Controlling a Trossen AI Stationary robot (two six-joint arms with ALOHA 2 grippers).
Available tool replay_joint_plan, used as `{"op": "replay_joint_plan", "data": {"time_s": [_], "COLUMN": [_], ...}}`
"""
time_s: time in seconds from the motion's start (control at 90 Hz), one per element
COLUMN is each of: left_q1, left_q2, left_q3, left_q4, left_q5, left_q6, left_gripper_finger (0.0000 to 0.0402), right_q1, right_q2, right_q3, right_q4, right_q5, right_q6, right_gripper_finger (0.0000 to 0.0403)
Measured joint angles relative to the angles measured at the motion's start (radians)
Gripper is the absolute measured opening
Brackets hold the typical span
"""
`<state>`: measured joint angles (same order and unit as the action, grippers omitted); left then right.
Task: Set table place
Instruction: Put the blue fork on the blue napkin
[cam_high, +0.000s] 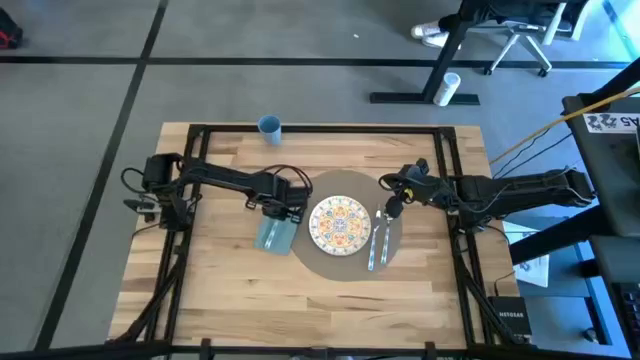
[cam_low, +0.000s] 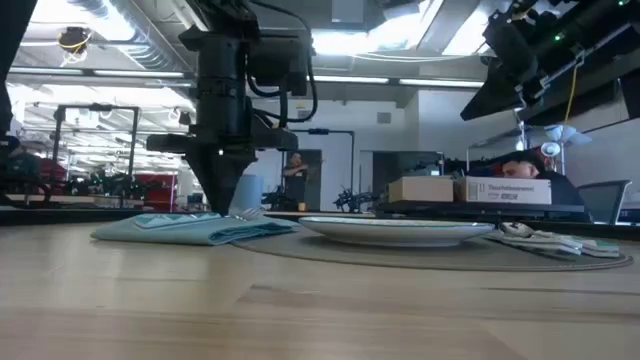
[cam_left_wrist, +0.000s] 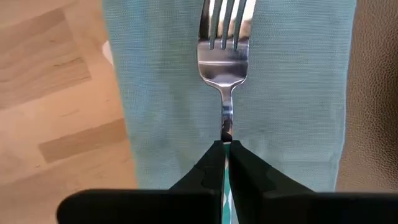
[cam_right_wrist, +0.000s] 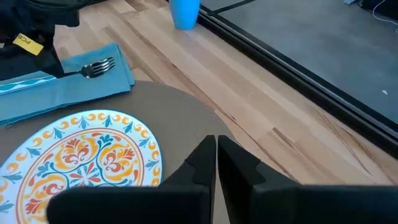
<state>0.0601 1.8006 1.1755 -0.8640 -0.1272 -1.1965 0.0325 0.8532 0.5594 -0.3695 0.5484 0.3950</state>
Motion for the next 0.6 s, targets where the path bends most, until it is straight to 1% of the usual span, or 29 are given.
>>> {"op": "replay_joint_plan", "data": {"time_s": [0.244,0.433,0.6], "left_q1": [0.000,-0.001,-0.002], "left_q2": [0.002,0.002,0.002], "left_q3": [-0.022,-0.040,-0.041], "left_q4": [0.046,0.037,0.039], "left_q5": [-0.009,-0.013,-0.013], "left_q6": [-0.002,-0.031,-0.016], "left_gripper_finger": [0.0000,0.0000,0.0000], "right_q1": [0.000,0.000,0.000], "right_q2": [0.000,0.000,0.000], "right_q3": [0.000,0.000,0.000], "right_q4": [0.000,0.000,0.000], "right_q5": [0.000,0.000,0.000], "right_q6": [0.000,0.000,0.000], "right_gripper_finger": [0.0003,0.0003,0.0003]}}
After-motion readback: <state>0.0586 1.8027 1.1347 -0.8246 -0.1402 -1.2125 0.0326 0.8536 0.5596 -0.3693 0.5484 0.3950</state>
